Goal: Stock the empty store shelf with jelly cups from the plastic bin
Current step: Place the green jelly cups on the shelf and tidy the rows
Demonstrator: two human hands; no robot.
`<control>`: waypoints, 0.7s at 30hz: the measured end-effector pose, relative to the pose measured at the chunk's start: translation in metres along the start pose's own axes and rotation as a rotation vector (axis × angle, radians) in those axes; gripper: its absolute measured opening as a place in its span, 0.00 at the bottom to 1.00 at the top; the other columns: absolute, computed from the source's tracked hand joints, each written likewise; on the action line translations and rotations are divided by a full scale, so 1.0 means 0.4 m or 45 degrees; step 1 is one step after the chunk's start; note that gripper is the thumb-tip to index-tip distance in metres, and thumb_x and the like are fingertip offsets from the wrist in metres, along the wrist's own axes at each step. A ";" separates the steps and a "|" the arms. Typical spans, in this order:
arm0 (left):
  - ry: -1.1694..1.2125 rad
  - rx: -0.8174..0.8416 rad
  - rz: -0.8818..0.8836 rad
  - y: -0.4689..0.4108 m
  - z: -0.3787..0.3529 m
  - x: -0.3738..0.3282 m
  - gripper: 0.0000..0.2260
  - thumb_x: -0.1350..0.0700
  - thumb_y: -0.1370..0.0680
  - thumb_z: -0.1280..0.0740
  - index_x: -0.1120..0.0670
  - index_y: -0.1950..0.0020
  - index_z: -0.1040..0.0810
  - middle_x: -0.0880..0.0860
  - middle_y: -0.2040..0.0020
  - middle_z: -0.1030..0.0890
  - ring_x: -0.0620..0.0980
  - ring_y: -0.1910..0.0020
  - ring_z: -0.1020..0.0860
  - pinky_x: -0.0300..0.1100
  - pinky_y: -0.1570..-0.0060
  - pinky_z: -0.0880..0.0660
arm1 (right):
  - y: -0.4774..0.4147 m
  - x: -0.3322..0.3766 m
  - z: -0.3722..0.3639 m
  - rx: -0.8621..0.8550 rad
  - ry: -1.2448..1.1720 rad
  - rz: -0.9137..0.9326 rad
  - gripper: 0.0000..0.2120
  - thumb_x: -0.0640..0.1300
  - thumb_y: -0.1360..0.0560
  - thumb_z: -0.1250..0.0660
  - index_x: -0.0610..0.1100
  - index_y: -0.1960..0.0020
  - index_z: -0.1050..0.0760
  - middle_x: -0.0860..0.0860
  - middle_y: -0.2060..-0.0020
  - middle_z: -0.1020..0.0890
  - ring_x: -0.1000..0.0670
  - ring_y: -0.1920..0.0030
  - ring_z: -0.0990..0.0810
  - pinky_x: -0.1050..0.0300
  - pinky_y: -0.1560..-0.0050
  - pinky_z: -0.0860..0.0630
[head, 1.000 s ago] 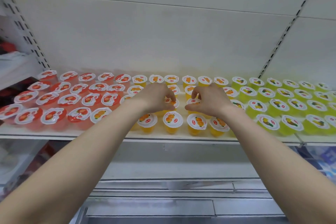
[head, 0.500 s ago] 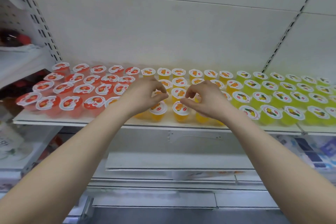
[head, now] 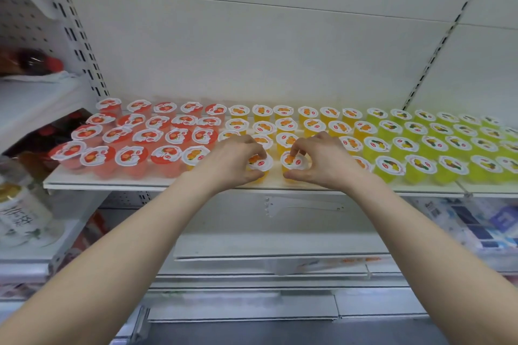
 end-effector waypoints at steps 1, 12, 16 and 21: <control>0.008 0.001 -0.004 0.002 0.000 0.001 0.16 0.45 0.27 0.30 0.48 0.41 0.21 0.48 0.43 0.23 0.49 0.45 0.25 0.43 0.49 0.27 | 0.000 0.002 0.001 -0.005 0.002 -0.004 0.24 0.68 0.32 0.34 0.54 0.44 0.25 0.54 0.48 0.19 0.47 0.41 0.30 0.48 0.41 0.31; -0.076 -0.051 0.132 0.074 0.055 0.115 0.25 0.39 0.34 0.26 0.45 0.41 0.27 0.48 0.43 0.24 0.50 0.42 0.28 0.45 0.48 0.28 | -0.055 0.107 -0.002 -0.116 -0.087 0.150 0.21 0.65 0.31 0.34 0.53 0.45 0.23 0.54 0.46 0.20 0.48 0.40 0.29 0.46 0.39 0.32; -0.184 -0.038 0.156 0.085 0.047 0.128 0.22 0.40 0.30 0.28 0.46 0.41 0.26 0.50 0.44 0.23 0.51 0.44 0.29 0.44 0.48 0.31 | -0.069 0.145 -0.019 -0.080 -0.023 0.154 0.23 0.68 0.32 0.36 0.54 0.45 0.24 0.53 0.45 0.21 0.47 0.42 0.28 0.47 0.41 0.31; -0.170 -0.088 0.182 0.080 0.037 0.122 0.16 0.41 0.27 0.31 0.48 0.44 0.24 0.50 0.48 0.21 0.52 0.45 0.28 0.45 0.48 0.31 | -0.067 0.153 -0.024 -0.077 0.068 0.164 0.21 0.65 0.33 0.34 0.55 0.45 0.25 0.54 0.48 0.21 0.48 0.44 0.29 0.50 0.44 0.33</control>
Point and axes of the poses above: each hand's wrist, its own y-axis away from the middle knuckle, its own z-axis out of the back of the hand, x = y × z, the point moved 2 cm from there along -y, towards the middle knuckle
